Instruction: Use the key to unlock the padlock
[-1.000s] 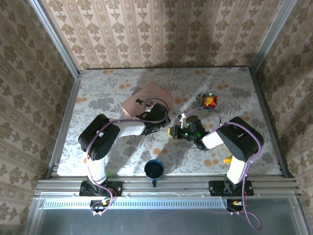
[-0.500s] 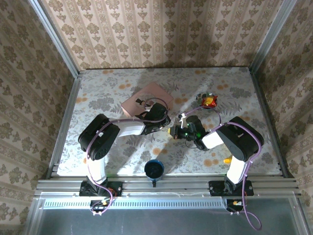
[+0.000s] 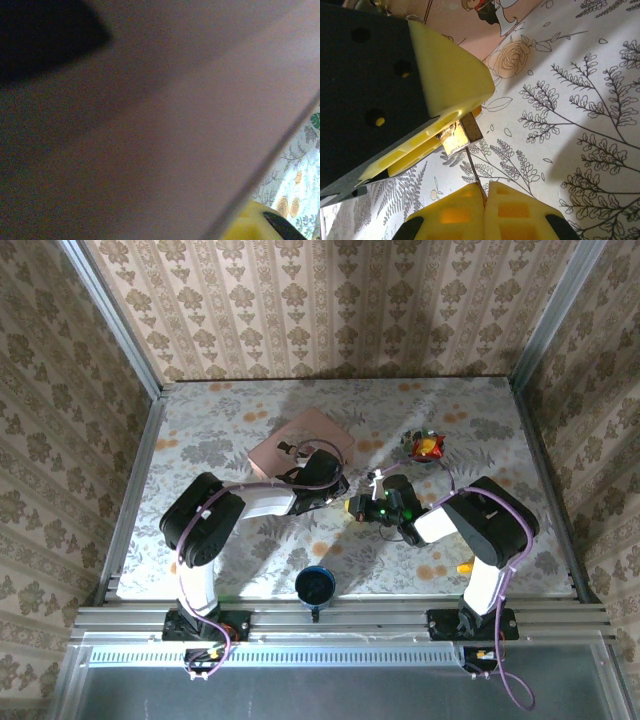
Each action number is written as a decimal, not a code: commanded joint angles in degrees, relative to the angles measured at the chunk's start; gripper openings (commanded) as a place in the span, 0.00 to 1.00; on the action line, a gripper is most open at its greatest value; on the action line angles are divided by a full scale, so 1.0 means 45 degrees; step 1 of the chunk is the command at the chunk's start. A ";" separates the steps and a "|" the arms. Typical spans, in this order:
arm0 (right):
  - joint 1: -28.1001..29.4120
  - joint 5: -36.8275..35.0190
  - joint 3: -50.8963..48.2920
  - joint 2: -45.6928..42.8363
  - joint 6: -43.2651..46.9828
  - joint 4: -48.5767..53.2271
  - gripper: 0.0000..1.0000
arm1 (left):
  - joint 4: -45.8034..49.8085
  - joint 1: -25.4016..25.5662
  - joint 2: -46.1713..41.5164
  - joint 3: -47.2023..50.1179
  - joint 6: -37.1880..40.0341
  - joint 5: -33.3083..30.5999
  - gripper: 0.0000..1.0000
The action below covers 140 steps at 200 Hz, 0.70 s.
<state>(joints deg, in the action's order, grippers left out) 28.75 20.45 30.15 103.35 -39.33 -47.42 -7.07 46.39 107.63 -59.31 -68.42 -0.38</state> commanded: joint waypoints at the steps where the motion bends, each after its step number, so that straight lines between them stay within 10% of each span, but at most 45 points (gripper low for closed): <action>1: -0.0246 0.0231 0.0189 0.0271 -0.0378 -0.1038 0.00 | 0.0144 -0.0011 0.0221 0.0311 -0.0381 0.0476 0.00; 140: -0.0501 0.2086 0.1210 0.0715 -0.0093 -0.0503 0.00 | 0.0253 0.0003 0.0245 0.0152 0.0046 0.0959 0.00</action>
<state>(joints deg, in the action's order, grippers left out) 26.87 26.46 31.66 105.80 -40.73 -49.21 -7.38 46.06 107.63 -59.22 -68.34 0.27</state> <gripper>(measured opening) 0.067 0.272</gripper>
